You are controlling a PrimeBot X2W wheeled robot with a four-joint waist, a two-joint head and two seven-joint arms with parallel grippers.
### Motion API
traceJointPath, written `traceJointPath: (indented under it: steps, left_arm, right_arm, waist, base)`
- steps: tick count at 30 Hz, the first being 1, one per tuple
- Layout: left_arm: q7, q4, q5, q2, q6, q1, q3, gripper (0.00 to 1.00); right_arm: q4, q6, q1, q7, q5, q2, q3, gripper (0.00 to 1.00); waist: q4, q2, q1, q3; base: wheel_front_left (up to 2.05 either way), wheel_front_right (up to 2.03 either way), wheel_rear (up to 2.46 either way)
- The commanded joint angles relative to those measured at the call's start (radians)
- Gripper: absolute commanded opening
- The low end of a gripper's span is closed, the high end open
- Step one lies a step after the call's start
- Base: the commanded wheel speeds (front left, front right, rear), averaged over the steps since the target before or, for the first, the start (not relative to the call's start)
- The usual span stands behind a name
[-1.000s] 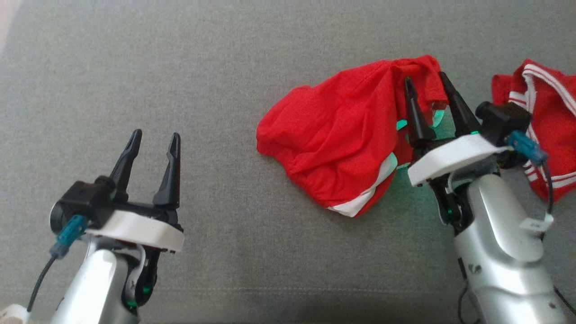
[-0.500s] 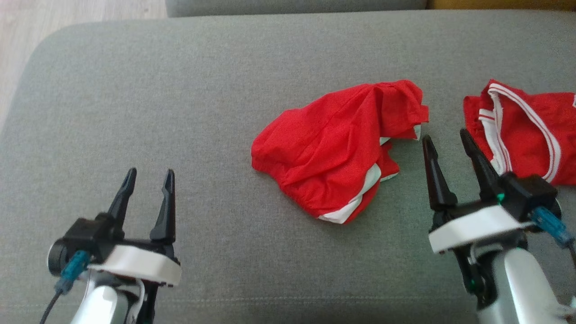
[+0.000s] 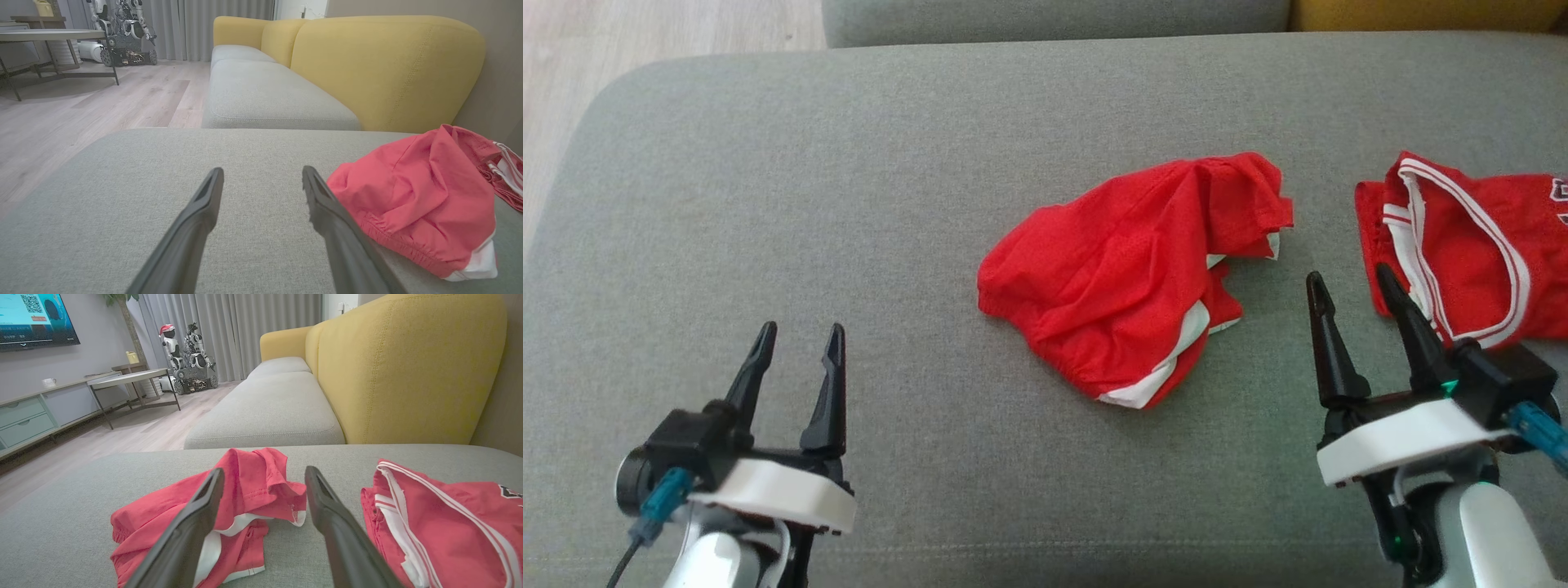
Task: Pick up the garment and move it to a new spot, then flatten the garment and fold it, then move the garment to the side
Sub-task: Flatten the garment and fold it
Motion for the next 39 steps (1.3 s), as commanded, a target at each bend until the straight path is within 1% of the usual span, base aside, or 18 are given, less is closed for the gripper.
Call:
traceJointPath:
  steps: [1, 4, 5, 9, 13, 16, 19, 25, 32, 39]
  left_arm:
    - [0.000, -0.035, -0.006, 0.018, 0.005, -0.032, 0.033, 1.00]
    - [0.018, -0.032, -0.019, 0.011, -0.003, -0.039, 0.023, 1.00]
    - [0.027, -0.031, -0.030, 0.005, -0.012, -0.045, 0.017, 1.00]
    - [0.092, -0.005, -0.062, -0.019, -0.067, -0.088, -0.040, 1.00]
    - [0.157, 0.057, -0.091, -0.055, -0.129, -0.143, -0.106, 1.00]
    - [0.191, 0.108, -0.111, -0.087, -0.163, -0.181, -0.155, 1.00]
    - [0.214, 0.160, -0.139, -0.113, -0.187, -0.208, -0.192, 1.00]
    - [0.214, 0.276, -0.204, -0.135, -0.209, -0.260, -0.217, 1.00]
    - [0.202, 0.394, -0.267, -0.146, -0.216, -0.316, -0.225, 1.00]
    - [0.193, 0.420, -0.322, -0.156, -0.218, -0.351, -0.283, 1.00]
  right_arm:
    - [-0.040, -0.001, -0.016, 0.004, 0.006, -0.002, 0.017, 1.00]
    - [-0.042, -0.001, -0.018, 0.006, 0.008, -0.002, 0.016, 1.00]
    - [-0.043, -0.001, -0.019, 0.007, 0.008, -0.002, 0.016, 1.00]
    - [-0.049, -0.001, -0.030, 0.010, 0.010, -0.002, 0.026, 1.00]
    - [-0.048, -0.001, -0.047, 0.009, 0.017, -0.002, 0.048, 1.00]
    - [-0.046, -0.001, -0.061, 0.006, 0.022, -0.002, 0.062, 1.00]
    - [-0.045, -0.001, -0.074, 0.001, 0.028, -0.002, 0.072, 1.00]
    - [-0.041, -0.001, -0.089, -0.013, 0.040, -0.002, 0.075, 1.00]
    - [-0.032, -0.001, -0.092, -0.022, 0.047, -0.002, 0.073, 1.00]
    - [-0.026, -0.001, -0.102, -0.025, 0.057, -0.002, 0.078, 1.00]
  waist:
    - [0.001, -0.0001, 0.0000, 0.001]
    - [0.002, -0.0001, 0.0000, 0.005]
    - [0.002, -0.0001, 0.0000, 0.008]
    - [-0.006, -0.0001, 0.0000, 0.030]
    - [-0.030, -0.0001, 0.0000, 0.065]
    - [-0.058, -0.0001, 0.0000, 0.093]
    - [-0.088, -0.0001, 0.0000, 0.121]
    - [-0.136, -0.0001, 0.0000, 0.165]
    - [-0.152, -0.0001, 0.0000, 0.188]
    - [-0.151, -0.0001, 0.0000, 0.195]
  base:
    - [0.00, 0.00, 0.00]
    - [0.00, 0.00, 0.00]
    - [0.00, 0.00, 0.00]
    - [0.00, 0.00, 0.00]
    - [0.00, 0.00, 0.00]
    - [0.00, 0.00, 0.00]
    - [0.00, 0.00, 0.00]
    - [0.00, 0.00, 0.00]
    - [0.00, 0.00, 0.00]
    - [0.00, 0.00, 0.00]
